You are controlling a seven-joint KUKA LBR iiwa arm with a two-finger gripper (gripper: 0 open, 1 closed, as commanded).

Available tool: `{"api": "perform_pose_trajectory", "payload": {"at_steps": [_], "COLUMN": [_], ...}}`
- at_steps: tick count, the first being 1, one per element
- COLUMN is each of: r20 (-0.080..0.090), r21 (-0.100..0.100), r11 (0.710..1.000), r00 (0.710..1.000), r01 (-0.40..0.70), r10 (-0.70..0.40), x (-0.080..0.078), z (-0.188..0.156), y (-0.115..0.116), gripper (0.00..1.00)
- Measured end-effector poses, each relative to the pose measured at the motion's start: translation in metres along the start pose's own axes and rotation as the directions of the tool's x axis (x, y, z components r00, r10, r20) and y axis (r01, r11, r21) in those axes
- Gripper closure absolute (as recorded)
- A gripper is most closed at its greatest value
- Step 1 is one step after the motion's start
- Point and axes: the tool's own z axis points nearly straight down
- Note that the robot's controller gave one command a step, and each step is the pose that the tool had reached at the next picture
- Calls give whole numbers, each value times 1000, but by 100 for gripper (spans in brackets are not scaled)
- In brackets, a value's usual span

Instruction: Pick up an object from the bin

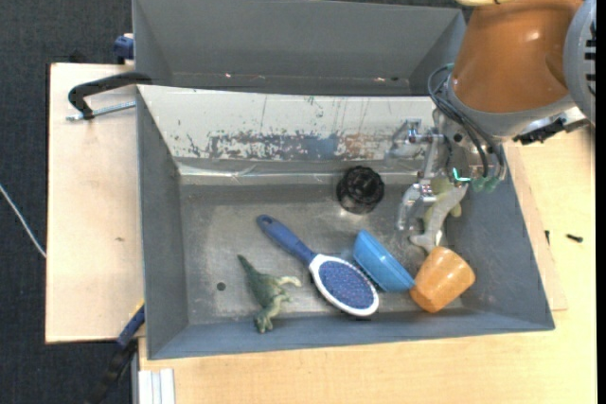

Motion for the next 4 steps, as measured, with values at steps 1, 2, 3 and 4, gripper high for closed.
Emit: {"api": "perform_pose_trajectory", "payload": {"at_steps": [1,2,3,4], "r20": [28,32,30,23], "r21": [-3,-11,-19,-31], "r11": [999,999,960,880], "r00": [999,999,959,880], "r01": [-36,-35,-280,-474], "r10": [36,35,280,474], "x": [-48,-52,-59,-58], "z": [140,149,152,153], "y": [21,-15,-4,-3], "gripper": [0,0,0,0]}}
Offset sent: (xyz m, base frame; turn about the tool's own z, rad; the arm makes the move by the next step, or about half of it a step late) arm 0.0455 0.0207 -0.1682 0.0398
